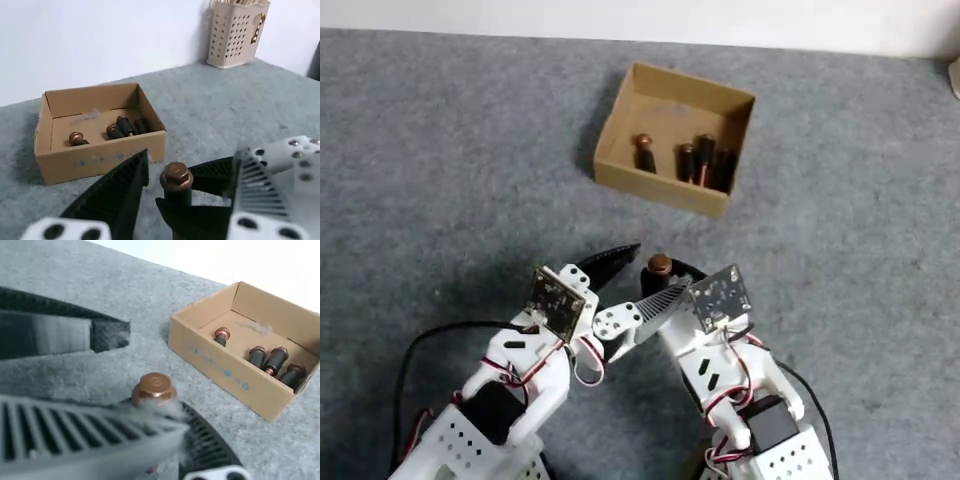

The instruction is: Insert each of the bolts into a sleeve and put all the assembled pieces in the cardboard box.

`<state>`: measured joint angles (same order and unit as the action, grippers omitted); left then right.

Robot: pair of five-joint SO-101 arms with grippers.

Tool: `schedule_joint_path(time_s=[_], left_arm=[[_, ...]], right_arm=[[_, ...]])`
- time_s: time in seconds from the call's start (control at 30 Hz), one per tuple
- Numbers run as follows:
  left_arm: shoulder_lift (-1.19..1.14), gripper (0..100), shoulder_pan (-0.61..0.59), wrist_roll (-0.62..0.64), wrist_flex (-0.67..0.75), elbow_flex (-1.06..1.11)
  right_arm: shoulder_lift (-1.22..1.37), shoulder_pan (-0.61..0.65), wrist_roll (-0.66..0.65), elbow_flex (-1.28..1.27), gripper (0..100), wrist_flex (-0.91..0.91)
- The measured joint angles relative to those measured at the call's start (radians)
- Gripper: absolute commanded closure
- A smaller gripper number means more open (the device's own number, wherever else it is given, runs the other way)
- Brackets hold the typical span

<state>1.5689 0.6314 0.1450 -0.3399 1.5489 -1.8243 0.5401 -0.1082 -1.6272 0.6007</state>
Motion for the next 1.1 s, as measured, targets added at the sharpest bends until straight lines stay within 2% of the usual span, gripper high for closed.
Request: schedule_joint_path(time_s=[0.23,0.8,0.93,1.1], left_arm=[[-0.005,74,-0.034,0.018,0.0,0.0],[-0.012,74,-0.284,0.439,-0.002,-0.051],[-0.014,74,-0.348,0.425,0.014,-0.041],[-0.014,74,-0.376,0.311,0.238,0.1]], right_arm=[[0.0,0.002,0.0,0.0,99.3,0.0],[0.0,0.002,0.0,0.0,99.3,0.0],[0.0,0.002,0.0,0.0,99.3,0.0],[0.0,0.002,0.0,0.0,99.4,0.0]])
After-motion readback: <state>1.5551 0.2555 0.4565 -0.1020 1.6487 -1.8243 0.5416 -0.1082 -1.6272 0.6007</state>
